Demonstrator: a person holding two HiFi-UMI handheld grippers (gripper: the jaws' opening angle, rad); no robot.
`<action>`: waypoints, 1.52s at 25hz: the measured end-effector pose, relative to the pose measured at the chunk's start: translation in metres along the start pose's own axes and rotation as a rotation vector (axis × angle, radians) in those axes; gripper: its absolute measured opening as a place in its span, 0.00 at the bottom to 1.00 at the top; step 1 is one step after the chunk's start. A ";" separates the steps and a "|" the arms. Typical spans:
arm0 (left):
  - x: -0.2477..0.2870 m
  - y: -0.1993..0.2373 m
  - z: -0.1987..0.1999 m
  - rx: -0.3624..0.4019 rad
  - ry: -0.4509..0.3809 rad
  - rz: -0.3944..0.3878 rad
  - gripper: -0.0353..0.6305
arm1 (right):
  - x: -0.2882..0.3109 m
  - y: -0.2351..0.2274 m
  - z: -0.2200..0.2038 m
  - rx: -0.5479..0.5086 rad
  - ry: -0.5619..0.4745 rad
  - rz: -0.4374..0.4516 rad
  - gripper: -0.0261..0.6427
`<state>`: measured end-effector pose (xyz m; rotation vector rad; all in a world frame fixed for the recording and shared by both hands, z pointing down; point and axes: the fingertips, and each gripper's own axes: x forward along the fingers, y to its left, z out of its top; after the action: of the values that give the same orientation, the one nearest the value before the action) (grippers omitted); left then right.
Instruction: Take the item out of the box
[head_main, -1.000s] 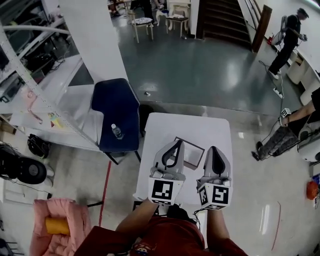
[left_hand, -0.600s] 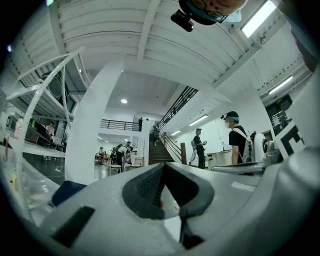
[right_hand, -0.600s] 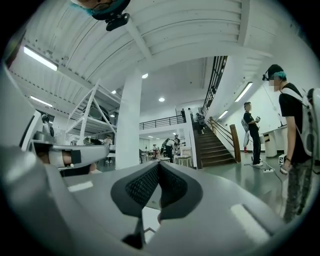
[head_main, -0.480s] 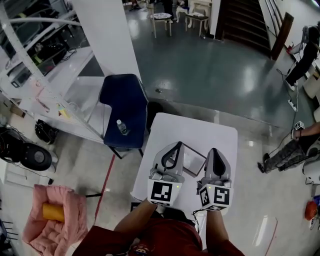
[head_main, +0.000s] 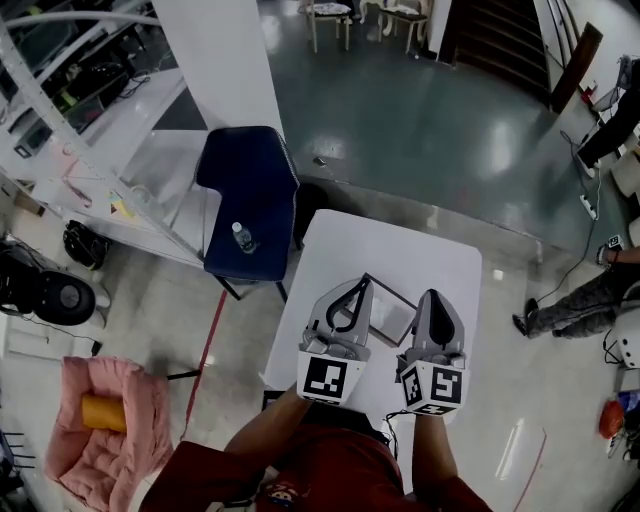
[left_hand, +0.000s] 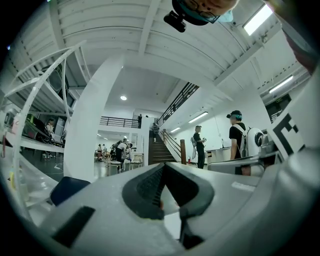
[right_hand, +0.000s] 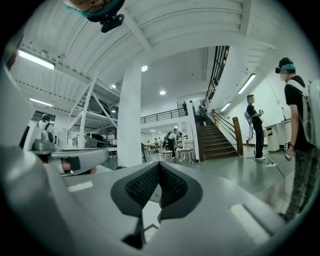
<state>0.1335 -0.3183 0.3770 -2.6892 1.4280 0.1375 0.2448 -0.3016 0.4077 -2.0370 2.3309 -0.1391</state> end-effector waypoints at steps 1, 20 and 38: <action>0.000 0.002 -0.004 0.003 0.002 -0.005 0.06 | 0.002 0.001 -0.003 -0.004 0.006 -0.002 0.04; -0.002 0.026 -0.031 -0.010 -0.002 0.007 0.06 | 0.039 0.013 -0.085 -0.021 0.228 0.023 0.05; 0.000 0.057 -0.057 0.014 0.082 0.041 0.06 | 0.065 0.026 -0.235 0.003 0.682 0.159 0.14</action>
<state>0.0883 -0.3578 0.4313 -2.6846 1.5004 0.0205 0.1886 -0.3532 0.6408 -2.0100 2.8254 -0.9641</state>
